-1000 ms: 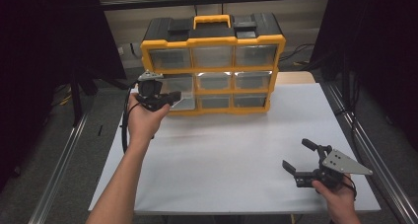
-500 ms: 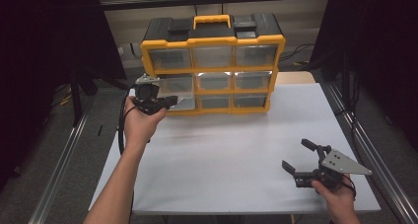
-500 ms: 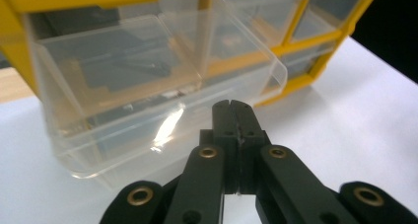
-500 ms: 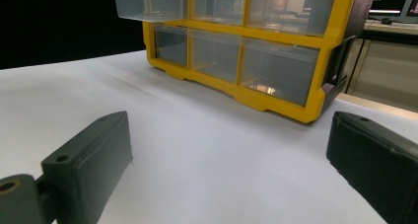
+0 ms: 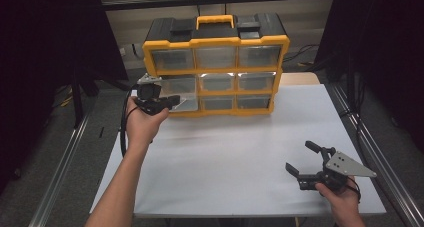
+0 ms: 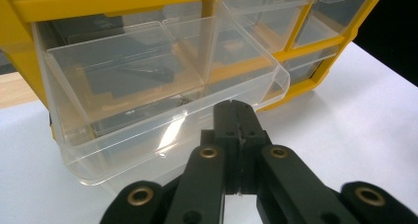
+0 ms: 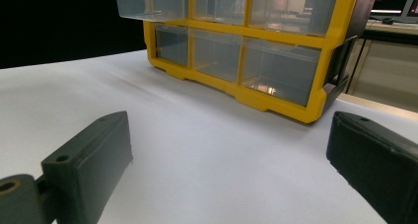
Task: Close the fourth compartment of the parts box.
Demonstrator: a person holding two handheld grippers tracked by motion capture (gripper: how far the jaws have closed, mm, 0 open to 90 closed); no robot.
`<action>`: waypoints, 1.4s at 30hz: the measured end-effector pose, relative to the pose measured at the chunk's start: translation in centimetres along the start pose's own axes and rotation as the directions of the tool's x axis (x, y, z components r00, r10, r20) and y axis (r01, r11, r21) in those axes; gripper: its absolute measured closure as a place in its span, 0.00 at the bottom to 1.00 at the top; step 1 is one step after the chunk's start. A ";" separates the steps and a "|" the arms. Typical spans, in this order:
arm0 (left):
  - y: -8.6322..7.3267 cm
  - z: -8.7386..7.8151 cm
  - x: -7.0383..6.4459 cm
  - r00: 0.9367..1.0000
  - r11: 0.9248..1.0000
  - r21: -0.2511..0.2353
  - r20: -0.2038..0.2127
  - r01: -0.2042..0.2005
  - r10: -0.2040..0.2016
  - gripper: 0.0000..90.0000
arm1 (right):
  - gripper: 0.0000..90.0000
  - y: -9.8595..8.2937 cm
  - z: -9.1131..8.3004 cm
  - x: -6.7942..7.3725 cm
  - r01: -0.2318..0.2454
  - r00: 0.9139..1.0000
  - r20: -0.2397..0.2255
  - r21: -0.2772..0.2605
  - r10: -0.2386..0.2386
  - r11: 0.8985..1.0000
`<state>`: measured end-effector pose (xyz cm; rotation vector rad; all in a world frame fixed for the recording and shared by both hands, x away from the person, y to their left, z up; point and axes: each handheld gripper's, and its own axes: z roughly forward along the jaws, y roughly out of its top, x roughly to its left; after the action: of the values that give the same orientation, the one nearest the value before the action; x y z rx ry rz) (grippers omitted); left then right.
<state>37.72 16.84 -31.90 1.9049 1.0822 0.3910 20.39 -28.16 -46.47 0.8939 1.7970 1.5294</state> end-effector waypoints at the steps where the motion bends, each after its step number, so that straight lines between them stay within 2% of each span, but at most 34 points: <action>1: 0.0 -0.1 -0.1 1.000 1.000 0.007 -0.009 -0.004 0.004 1.00 | 0.03 0.0 0.0 0.0 0.000 1.000 0.000 0.001 0.000 1.000; 3: -0.2 -0.1 -0.2 1.000 1.000 0.003 0.007 0.008 -0.008 1.00 | 0.03 0.0 0.0 0.0 -0.003 1.000 0.002 0.002 0.003 1.000; 6: -0.5 -0.3 -0.1 1.000 1.000 0.025 0.007 -0.008 0.008 1.00 | 0.03 -0.1 0.0 -0.1 -0.007 1.000 0.002 0.005 0.007 1.000; 10: -0.9 -0.2 0.2 1.000 1.000 0.023 0.017 0.013 -0.013 1.00 | 0.03 0.0 0.0 0.0 -0.001 1.000 -0.001 0.001 0.001 1.000; 11: -0.9 -0.3 0.4 1.000 0.999 0.039 0.016 -0.006 0.006 1.00 | 0.03 0.0 0.0 0.0 0.000 1.000 -0.001 0.001 0.000 1.000; 12: -0.9 -0.2 0.3 1.000 0.999 0.045 0.016 0.002 -0.002 1.00 | 0.03 0.0 0.0 0.0 -0.002 1.000 -0.001 0.002 0.002 1.000; 13: -1.0 -0.2 0.3 1.000 0.999 0.050 0.014 -0.009 0.008 1.00 | 0.03 0.0 0.0 0.0 0.003 1.000 -0.001 0.002 -0.003 1.000; 15: -0.9 -0.1 0.4 1.000 0.999 0.046 0.010 -0.005 0.005 1.00 | 0.03 0.0 0.1 0.0 0.001 1.000 -0.002 0.002 -0.001 1.000; 16: -0.9 0.0 0.3 1.000 1.000 0.016 0.003 0.019 -0.019 1.00 | 0.03 0.0 0.1 0.0 0.004 1.000 -0.002 0.001 -0.004 1.000; 17: -0.8 -0.1 0.4 1.000 1.000 0.011 0.008 0.027 -0.027 1.00 | 0.03 0.0 0.1 0.0 0.004 1.000 -0.001 0.000 -0.004 1.000; 18: -0.7 -0.1 0.4 1.000 1.000 0.024 0.008 0.013 -0.013 1.00 | 0.03 0.0 0.0 0.0 0.001 1.000 -0.003 0.004 -0.001 1.000; 19: -0.6 0.0 0.4 1.000 1.000 0.021 0.009 0.020 -0.021 1.00 | 0.03 0.0 0.0 -0.1 -0.001 1.000 -0.002 0.005 0.001 1.000; 21: -0.6 0.0 0.7 1.000 0.999 0.036 0.002 -0.005 0.005 1.00 | 0.03 0.0 0.0 -0.1 0.001 1.000 -0.002 0.007 -0.001 1.000; 22: -0.6 0.2 0.7 1.000 0.999 0.033 -0.004 0.003 -0.002 1.00 | 0.03 0.0 0.0 -0.1 0.003 1.000 -0.002 0.007 -0.003 1.000; 25: -0.6 0.5 0.9 1.000 1.000 0.017 0.017 0.024 -0.025 1.00 | 0.03 0.0 0.0 -0.1 0.000 1.000 -0.001 0.008 0.000 1.000; 27: -0.5 0.6 0.8 1.000 1.000 0.015 0.015 0.015 -0.016 1.00 | 0.03 0.0 0.0 -0.1 0.002 1.000 -0.003 0.008 -0.002 1.000; 28: -0.4 0.7 0.8 1.000 1.000 0.005 0.018 0.025 -0.025 1.00 | 0.03 0.0 0.0 -0.1 -0.002 1.000 0.000 0.007 0.002 1.000; 30: -0.2 0.8 0.7 1.000 1.000 0.005 0.012 0.019 -0.019 1.00 | 0.03 -0.1 0.0 -0.1 -0.004 1.000 -0.003 0.005 0.004 1.000; 33: -0.1 1.0 0.9 0.999 0.999 -0.015 -0.001 0.040 -0.040 1.00 | 0.03 -0.1 0.0 -0.1 -0.001 1.000 -0.003 0.004 0.001 1.000; 35: 0.0 1.0 1.1 0.999 0.998 -0.031 0.005 0.048 -0.048 1.00 | 0.03 -0.1 0.0 -0.1 -0.004 1.000 -0.002 0.008 0.004 1.000; 42: 0.2 1.3 1.0 0.999 0.998 -0.048 -0.011 0.051 -0.052 1.00 | 0.03 -0.1 0.0 -0.1 -0.003 1.000 -0.004 0.006 0.003 1.000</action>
<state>39.23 16.90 -32.60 1.8309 1.1182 0.3964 20.46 -28.26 -46.55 0.8976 1.8042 1.5299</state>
